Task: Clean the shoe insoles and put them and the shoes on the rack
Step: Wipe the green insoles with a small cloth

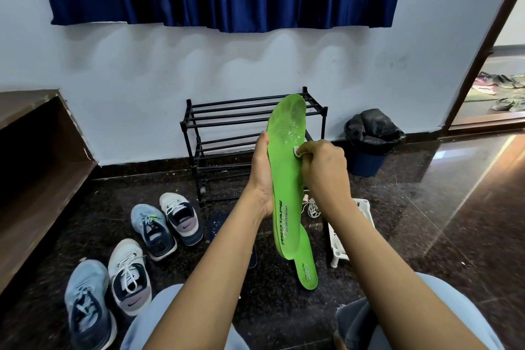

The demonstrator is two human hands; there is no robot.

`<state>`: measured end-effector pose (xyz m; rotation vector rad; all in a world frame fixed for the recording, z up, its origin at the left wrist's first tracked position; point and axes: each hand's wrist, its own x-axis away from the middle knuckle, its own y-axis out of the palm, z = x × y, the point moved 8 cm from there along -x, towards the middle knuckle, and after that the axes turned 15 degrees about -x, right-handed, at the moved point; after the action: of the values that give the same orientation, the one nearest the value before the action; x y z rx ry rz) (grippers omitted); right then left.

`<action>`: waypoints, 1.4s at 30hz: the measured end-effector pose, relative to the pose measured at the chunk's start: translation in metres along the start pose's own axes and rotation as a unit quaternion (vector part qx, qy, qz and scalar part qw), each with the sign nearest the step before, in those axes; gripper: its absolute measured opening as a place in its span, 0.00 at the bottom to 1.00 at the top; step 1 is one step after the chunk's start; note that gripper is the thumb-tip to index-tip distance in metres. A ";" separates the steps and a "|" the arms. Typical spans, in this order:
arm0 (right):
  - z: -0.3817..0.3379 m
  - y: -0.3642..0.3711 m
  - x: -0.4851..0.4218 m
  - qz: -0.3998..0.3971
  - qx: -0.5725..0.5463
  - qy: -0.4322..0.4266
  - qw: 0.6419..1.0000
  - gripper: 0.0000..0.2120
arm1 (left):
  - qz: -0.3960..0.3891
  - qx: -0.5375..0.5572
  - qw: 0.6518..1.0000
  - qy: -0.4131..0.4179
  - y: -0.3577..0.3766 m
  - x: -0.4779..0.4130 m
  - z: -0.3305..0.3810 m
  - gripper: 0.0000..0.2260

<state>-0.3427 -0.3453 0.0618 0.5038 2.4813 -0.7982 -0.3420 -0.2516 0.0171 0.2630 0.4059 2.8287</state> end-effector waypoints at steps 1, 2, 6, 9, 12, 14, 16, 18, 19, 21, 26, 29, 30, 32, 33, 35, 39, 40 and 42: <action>0.001 0.001 0.001 -0.004 -0.003 -0.001 1.000 0.10 | 0.002 0.001 1.000 -0.001 -0.001 0.000 0.001 0.31; 0.001 0.004 0.003 -0.015 -0.001 0.000 1.000 0.10 | 0.005 0.000 1.000 -0.002 -0.003 0.000 0.001 0.31; 0.008 0.014 0.010 -0.060 0.015 0.022 0.998 0.11 | 0.012 -0.011 1.000 -0.004 -0.008 0.002 0.003 0.31; 0.007 0.010 0.005 -0.039 -0.005 0.020 0.999 0.10 | 0.012 -0.025 1.000 -0.005 -0.008 0.004 0.003 0.31; 0.008 0.003 -0.002 -0.007 -0.022 0.017 1.000 0.09 | 0.007 -0.035 0.999 -0.004 -0.007 0.005 0.002 0.31; 0.010 0.004 -0.003 -0.009 -0.031 0.019 0.999 0.08 | 0.007 -0.038 0.999 -0.004 -0.010 0.004 0.003 0.31; 0.011 0.009 0.000 -0.031 -0.038 0.018 0.999 0.08 | 0.014 -0.035 0.999 -0.007 -0.014 0.003 0.004 0.31; 0.012 0.014 0.004 -0.050 -0.036 0.014 0.998 0.09 | 0.020 -0.033 0.999 -0.010 -0.018 0.003 0.004 0.31; 0.011 0.015 0.006 -0.054 -0.028 0.009 0.998 0.09 | 0.021 -0.034 0.999 -0.013 -0.018 0.002 0.003 0.32; 0.008 0.014 0.006 -0.048 -0.014 -0.004 0.999 0.09 | 0.015 -0.037 0.999 -0.019 -0.016 0.003 0.001 0.32; 0.007 -0.001 -0.006 0.012 -0.026 -0.006 1.000 0.11 | -0.001 -0.045 0.999 -0.020 -0.009 0.007 0.001 0.31; 0.007 0.002 -0.005 -0.002 -0.031 -0.009 0.999 0.11 | 0.002 -0.035 0.999 -0.022 -0.012 0.005 0.001 0.31; 0.006 0.006 -0.002 -0.018 -0.024 -0.014 0.999 0.10 | 0.006 -0.031 0.999 -0.023 -0.015 0.004 0.001 0.31; 0.005 0.014 0.005 -0.050 -0.003 -0.016 0.999 0.10 | 0.008 -0.027 0.999 -0.027 -0.017 0.004 0.001 0.30; 0.004 0.016 0.007 -0.058 0.002 -0.014 0.998 0.10 | 0.007 -0.027 0.999 -0.029 -0.017 0.004 0.000 0.30; 0.004 0.013 0.006 -0.049 -0.002 -0.008 0.999 0.12 | 0.007 -0.029 0.999 -0.031 -0.016 0.005 -0.001 0.30; 0.000 -0.001 -0.003 0.005 0.002 -0.020 1.000 0.12 | 0.000 -0.045 0.999 -0.029 -0.011 0.007 -0.002 0.30; 0.000 -0.002 -0.004 0.008 0.004 -0.021 1.000 0.12 | -0.001 -0.045 0.999 -0.028 -0.010 0.007 -0.002 0.30; -0.002 0.000 0.000 -0.001 0.009 -0.024 1.000 0.12 | -0.001 -0.040 0.999 -0.030 -0.010 0.007 -0.003 0.30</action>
<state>-0.3438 -0.3439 0.0631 0.4815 2.4336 -0.8236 -0.3467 -0.2409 0.0123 0.3311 0.2803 2.8192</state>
